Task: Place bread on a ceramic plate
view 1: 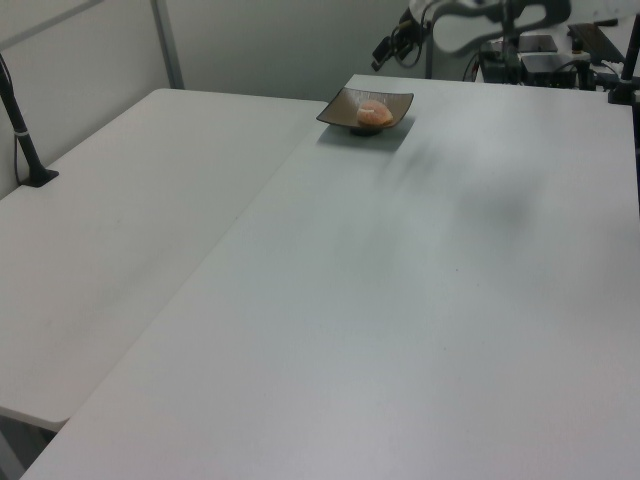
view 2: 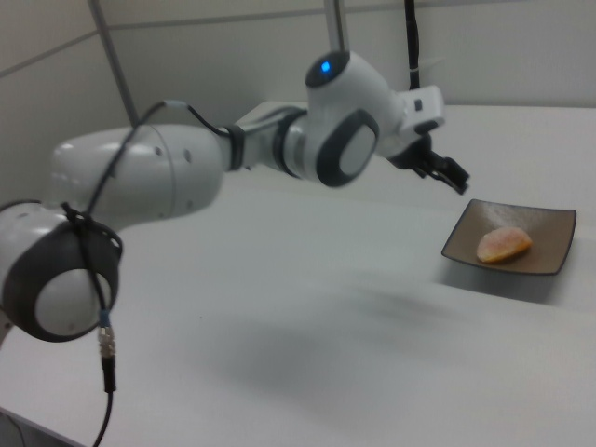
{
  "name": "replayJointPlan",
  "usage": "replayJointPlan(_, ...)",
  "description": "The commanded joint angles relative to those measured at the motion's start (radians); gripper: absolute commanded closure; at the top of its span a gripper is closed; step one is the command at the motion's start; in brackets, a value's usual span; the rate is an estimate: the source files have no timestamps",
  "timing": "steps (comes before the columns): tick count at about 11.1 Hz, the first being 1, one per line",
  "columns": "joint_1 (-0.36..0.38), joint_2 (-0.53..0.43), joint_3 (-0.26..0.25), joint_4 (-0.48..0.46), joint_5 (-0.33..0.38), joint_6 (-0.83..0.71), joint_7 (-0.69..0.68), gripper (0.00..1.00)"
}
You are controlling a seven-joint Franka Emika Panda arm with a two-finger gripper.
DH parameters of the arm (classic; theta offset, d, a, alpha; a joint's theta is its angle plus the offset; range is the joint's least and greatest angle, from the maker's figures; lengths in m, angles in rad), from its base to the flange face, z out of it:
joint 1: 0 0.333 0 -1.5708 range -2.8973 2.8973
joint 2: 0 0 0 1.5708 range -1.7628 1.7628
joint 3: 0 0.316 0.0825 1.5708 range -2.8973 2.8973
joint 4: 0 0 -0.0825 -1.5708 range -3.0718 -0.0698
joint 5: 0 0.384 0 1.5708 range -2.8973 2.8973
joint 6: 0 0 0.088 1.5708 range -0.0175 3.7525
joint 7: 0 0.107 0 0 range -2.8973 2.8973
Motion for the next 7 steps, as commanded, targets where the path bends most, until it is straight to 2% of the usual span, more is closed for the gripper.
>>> replayJointPlan(1, 0.013, -0.188, 0.057, -0.137, 0.007, -0.278, 0.0, 0.02)
replayJointPlan(4, 0.031, -0.32, 0.105, -0.196, 0.001, -0.553, -0.029, 0.0)
replayJointPlan(7, 0.095, -0.441, 0.104, -0.295, -0.002, -0.745, -0.106, 0.0)
